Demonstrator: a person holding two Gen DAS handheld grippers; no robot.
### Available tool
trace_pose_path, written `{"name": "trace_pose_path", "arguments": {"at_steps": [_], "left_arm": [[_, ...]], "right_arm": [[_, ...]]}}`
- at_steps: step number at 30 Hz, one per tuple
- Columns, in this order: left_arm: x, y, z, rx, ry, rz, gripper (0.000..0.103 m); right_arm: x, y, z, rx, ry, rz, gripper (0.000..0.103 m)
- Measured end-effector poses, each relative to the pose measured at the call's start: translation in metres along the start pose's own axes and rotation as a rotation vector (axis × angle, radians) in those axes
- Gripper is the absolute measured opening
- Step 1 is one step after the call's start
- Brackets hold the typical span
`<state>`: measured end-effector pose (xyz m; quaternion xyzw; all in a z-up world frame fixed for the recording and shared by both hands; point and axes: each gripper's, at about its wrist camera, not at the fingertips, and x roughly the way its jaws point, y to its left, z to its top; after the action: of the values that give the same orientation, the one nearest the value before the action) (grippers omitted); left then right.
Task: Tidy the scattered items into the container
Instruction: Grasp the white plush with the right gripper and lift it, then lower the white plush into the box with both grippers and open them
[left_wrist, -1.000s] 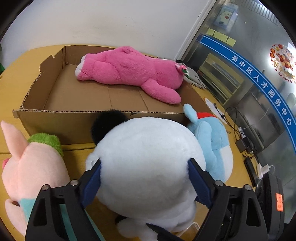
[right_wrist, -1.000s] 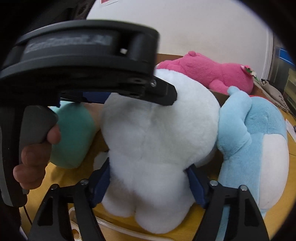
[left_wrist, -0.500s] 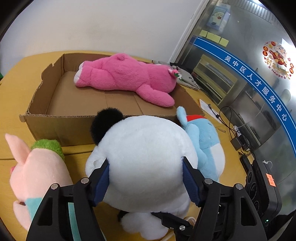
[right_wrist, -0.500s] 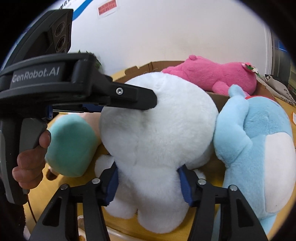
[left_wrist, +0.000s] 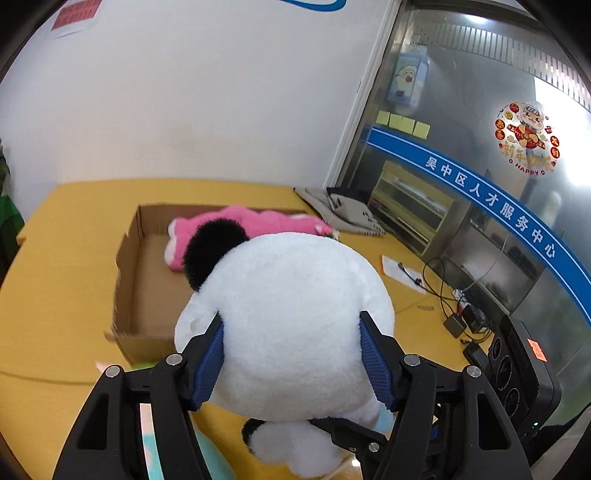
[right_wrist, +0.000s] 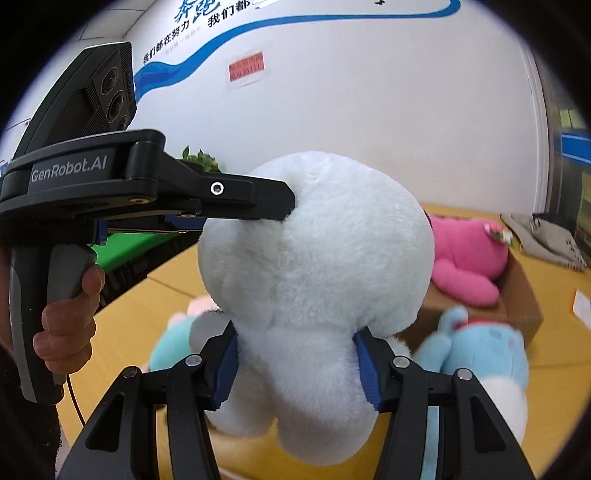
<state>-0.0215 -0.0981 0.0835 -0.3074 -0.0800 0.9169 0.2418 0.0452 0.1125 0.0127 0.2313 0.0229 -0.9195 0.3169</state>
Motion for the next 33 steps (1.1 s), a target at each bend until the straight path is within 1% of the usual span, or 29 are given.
{"name": "trace_pose_path", "arguments": {"at_steps": [4,8,11,13,15,18,20,22,24,27,30,33], "left_arm": [[-0.004,0.008,0.04,0.059,-0.041,0.013,0.071],[0.006,0.031,0.082,0.09,-0.065,0.043,0.071],[0.018,0.054,0.108,0.084,-0.069,0.052,0.071],[0.031,0.074,0.121,0.073,-0.058,0.061,0.071],[0.047,0.091,0.127,0.065,-0.038,0.065,0.071],[0.077,0.119,0.126,0.043,0.009,0.079,0.071],[0.099,0.138,0.118,0.021,0.048,0.077,0.071],[0.119,0.155,0.107,0.005,0.082,0.065,0.071],[0.138,0.174,0.096,-0.032,0.117,0.038,0.071],[0.161,0.188,0.085,-0.065,0.156,0.022,0.071],[0.182,0.193,0.078,-0.071,0.196,0.026,0.072],[0.198,0.197,0.069,-0.072,0.235,0.025,0.074]], "right_arm": [[0.008,0.0,0.04,-0.027,-0.053,0.003,0.054],[0.027,0.003,0.078,-0.04,-0.092,0.011,0.054],[0.053,0.002,0.105,-0.038,-0.109,0.018,0.054],[0.074,-0.002,0.119,-0.028,-0.107,0.018,0.054],[0.096,-0.006,0.127,-0.003,-0.092,0.021,0.054],[0.129,-0.008,0.126,0.053,-0.048,0.02,0.054],[0.147,-0.008,0.118,0.082,-0.012,0.016,0.054],[0.168,-0.009,0.108,0.119,0.037,0.01,0.054],[0.184,-0.007,0.096,0.131,0.075,-0.009,0.054],[0.204,-0.005,0.078,0.163,0.125,-0.036,0.054],[0.219,-0.008,0.07,0.202,0.169,-0.051,0.054],[0.23,-0.009,0.063,0.241,0.216,-0.062,0.054]]}}
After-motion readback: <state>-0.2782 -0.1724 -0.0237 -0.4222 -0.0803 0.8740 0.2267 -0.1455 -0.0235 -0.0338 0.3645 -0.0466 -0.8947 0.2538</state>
